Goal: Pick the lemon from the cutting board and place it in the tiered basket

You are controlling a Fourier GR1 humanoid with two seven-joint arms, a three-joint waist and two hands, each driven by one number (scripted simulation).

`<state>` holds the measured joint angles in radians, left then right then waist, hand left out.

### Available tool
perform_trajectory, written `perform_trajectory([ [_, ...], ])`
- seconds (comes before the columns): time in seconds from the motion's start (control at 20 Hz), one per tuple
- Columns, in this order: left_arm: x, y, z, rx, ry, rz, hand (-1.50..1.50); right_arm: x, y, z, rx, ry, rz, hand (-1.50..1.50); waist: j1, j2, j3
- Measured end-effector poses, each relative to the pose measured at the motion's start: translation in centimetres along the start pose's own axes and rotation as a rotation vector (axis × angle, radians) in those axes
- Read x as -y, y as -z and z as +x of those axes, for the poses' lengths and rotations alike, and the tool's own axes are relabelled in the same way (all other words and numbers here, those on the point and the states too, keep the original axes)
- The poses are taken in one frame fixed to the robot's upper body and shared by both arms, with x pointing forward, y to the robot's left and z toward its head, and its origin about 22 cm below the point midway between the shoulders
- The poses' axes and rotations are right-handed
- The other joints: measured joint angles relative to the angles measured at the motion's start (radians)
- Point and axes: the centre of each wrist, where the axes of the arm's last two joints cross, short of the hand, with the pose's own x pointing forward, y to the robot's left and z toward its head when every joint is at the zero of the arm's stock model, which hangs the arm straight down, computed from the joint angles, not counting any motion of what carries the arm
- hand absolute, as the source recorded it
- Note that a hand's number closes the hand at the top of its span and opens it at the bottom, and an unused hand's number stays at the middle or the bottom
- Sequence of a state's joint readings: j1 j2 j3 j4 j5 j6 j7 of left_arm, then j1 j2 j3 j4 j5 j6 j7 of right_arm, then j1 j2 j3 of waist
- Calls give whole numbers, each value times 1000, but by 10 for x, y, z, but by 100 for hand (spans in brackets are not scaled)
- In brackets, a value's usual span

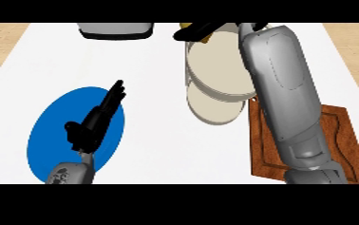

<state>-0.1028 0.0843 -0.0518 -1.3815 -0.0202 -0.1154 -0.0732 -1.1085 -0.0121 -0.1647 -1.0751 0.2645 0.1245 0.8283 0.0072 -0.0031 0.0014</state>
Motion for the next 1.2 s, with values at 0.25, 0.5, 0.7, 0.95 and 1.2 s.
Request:
perform_trajectory([
  [0.25,-9,1,-1,-2,1,6,0,17,-10,3,33,98,-100,-150,-5,1,-1],
  [0.5,-9,-4,-5,-6,-1,9,0,58,-21,3,76,114,-373,-150,-7,2,-2],
  [0.7,-9,-4,-5,-9,0,19,0,105,-40,-8,115,164,-567,-150,-17,0,-1],
  [0.95,-9,-6,-6,-10,-5,24,0,173,-74,-43,188,268,-702,-150,-22,0,0],
  [1.2,-10,-6,-8,-7,-9,24,0,240,-114,-93,229,327,-756,-150,-22,1,0],
])
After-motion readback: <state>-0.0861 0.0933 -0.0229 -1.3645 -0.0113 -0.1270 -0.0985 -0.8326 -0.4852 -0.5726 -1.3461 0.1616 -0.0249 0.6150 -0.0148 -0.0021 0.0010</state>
